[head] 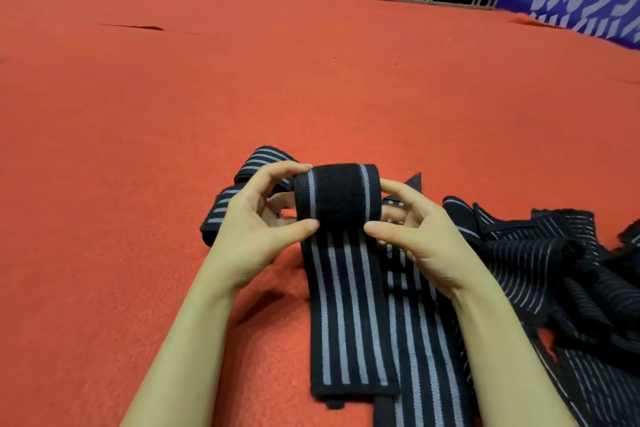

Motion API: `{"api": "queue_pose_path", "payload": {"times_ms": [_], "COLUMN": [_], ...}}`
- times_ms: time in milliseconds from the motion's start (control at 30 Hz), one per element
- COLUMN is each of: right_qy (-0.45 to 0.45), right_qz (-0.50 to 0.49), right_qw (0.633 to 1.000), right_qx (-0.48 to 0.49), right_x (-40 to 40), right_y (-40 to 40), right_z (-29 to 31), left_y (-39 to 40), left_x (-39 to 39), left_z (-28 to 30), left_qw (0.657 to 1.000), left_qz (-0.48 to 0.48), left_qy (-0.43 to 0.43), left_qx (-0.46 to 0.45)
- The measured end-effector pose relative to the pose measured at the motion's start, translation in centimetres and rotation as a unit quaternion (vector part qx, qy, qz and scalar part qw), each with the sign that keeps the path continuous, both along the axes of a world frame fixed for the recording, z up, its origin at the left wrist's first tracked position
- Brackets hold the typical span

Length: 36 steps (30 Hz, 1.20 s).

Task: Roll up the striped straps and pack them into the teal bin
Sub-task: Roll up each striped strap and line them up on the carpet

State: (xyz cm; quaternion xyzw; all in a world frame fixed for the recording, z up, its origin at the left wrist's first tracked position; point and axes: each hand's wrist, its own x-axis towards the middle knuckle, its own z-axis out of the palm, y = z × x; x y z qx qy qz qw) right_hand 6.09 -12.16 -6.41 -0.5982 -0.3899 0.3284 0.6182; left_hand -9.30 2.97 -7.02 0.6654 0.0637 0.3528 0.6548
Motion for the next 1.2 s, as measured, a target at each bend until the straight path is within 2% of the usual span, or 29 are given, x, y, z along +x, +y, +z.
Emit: {"api": "queue_pose_path", "payload": {"times_ms": [200, 467, 600, 700, 867, 1033, 1200], "right_qy": [0.061, 0.046, 0.093, 0.107, 0.062, 0.049, 0.004], "right_qz": [0.003, -0.043, -0.045, -0.037, -0.032, -0.046, 0.004], "right_qw": [0.998, 0.994, 0.992, 0.993, 0.998, 0.998, 0.999], "right_qx": [-0.02, -0.086, -0.066, -0.039, 0.007, -0.014, -0.045], "right_x": [-0.1, -0.5, 0.0, 0.2, 0.5, 0.9, 0.8], "right_y": [0.2, 0.6, -0.1, -0.1, -0.4, -0.2, -1.2], "right_z": [0.4, 0.7, 0.5, 0.3, 0.2, -0.2, 0.2], "left_y": [0.2, 0.1, -0.6, -0.9, -1.0, -0.4, -0.4], "left_x": [-0.1, 0.7, 0.6, 0.6, 0.5, 0.4, 0.2], "left_z": [-0.4, -1.2, -1.1, -0.9, -0.2, 0.3, -0.1], "left_qw": [0.999, 0.993, 0.995, 0.997, 0.989, 0.989, 0.993], "left_qz": [-0.012, -0.023, -0.073, -0.039, -0.014, -0.025, -0.033], "left_qy": [-0.018, 0.021, 0.023, 0.068, 0.147, 0.142, 0.116], "left_qx": [0.041, 0.118, 0.062, 0.028, 0.024, -0.012, -0.017]}}
